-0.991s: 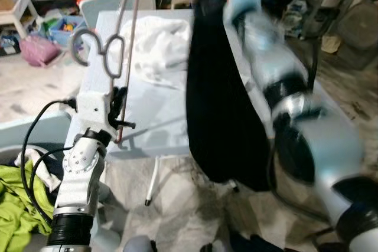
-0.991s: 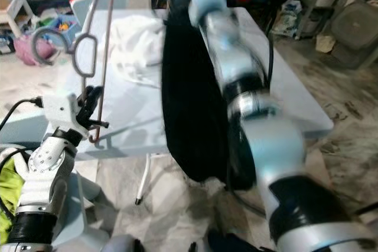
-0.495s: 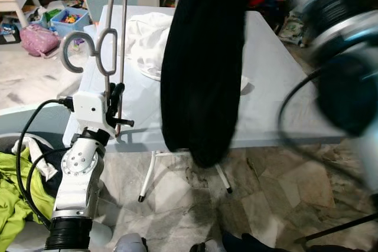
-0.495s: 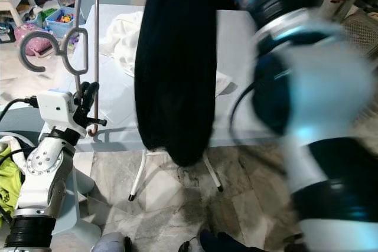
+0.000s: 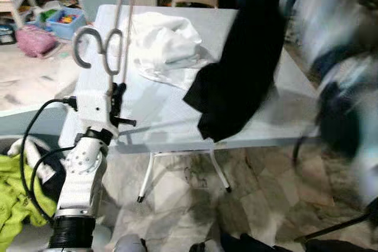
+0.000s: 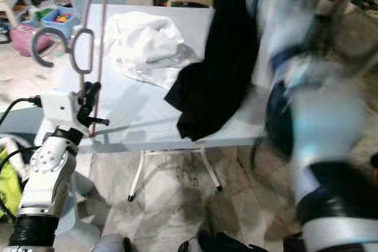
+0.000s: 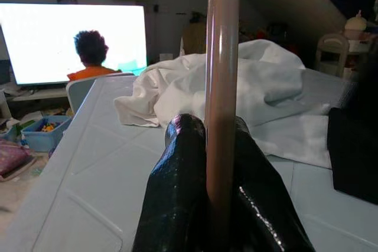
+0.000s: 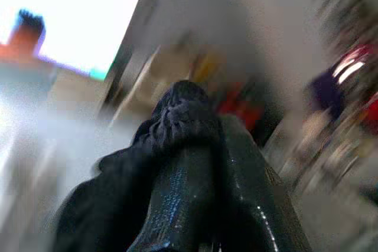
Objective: Hang hanger
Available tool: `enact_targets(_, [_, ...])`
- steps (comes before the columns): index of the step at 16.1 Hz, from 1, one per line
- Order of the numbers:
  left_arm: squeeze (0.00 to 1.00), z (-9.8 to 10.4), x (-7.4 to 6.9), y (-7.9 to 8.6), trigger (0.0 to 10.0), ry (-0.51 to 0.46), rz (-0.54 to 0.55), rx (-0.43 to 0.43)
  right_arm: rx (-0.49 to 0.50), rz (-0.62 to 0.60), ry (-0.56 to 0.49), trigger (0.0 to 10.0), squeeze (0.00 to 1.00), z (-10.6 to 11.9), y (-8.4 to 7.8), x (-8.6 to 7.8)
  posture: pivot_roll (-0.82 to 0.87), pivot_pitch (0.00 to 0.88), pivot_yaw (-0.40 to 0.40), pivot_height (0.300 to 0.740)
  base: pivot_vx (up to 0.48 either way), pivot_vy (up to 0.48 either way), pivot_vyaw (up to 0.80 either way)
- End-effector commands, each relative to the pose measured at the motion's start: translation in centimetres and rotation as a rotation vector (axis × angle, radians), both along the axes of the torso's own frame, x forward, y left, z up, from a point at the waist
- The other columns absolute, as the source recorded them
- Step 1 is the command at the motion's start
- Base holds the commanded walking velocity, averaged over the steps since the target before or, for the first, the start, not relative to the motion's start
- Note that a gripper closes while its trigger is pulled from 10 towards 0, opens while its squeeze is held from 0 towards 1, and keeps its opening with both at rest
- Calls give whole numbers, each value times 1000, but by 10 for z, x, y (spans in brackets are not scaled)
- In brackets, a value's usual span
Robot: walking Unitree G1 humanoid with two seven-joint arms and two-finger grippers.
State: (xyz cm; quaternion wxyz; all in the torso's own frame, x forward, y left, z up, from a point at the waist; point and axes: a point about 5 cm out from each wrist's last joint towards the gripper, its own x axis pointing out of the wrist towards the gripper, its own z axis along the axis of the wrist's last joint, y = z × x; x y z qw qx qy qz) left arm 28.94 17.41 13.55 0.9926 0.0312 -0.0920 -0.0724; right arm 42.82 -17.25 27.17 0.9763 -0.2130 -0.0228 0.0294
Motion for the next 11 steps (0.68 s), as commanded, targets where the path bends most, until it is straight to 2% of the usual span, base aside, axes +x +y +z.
enact_targets(1, [0, -26, -5, 2, 10000, 128, 10, 3, -29, 52, 155, 10000, 0, -34, -5, -4, 62, 7, -103, 740, 0, 0, 0])
enact_targets(2, [0, -27, -6, 4, 10000, 133, 9, 8, -48, 100, 252, 10000, 584, -63, -6, -10, 60, 9, -99, 740, 0, 0, 0])
enact_targets(3, [0, -28, -6, 4, 10000, 143, 5, 15, -109, 175, 331, 10000, 1000, -88, -4, -18, 57, 10, -96, 740, 0, 0, 0])
enact_targets(5, [0, -30, -5, 4, 10000, 153, -2, 18, -256, 329, 394, 10000, 1000, -109, 2, -27, 42, 12, -84, 740, 0, 0, 0])
enact_targets(6, [0, -31, -5, 1, 10000, 160, -15, 20, -346, 490, 438, 10000, 1000, -123, 9, -36, 36, 13, -82, 740, 0, 0, 0])
enact_targets(7, [0, -32, -5, -4, 10000, 166, -35, 30, -488, 597, 429, 10000, 1000, -134, 8, -46, 34, 17, -76, 740, 0, 0, 0])
enact_targets(8, [0, -33, -6, -7, 10000, 168, -53, 40, -554, 606, 375, 10000, 1000, -137, 6, -50, 32, 18, -75, 740, 0, 0, 0])
enact_targets(9, [0, -33, -6, -8, 10000, 169, -60, 42, -530, 591, 342, 10000, 1000, -136, 6, -50, 31, 21, -68, 740, 0, 0, 0])
enact_targets(10, [0, -34, -8, -6, 10000, 175, -66, 51, -434, 574, 252, 10000, 1000, -128, 8, -48, 28, 24, -65, 740, 0, 0, 0])
enact_targets(11, [0, -34, -8, -6, 10000, 176, -67, 52, -409, 571, 213, 10000, 1000, -124, 9, -48, 24, 24, -65, 740, 0, 0, 0])
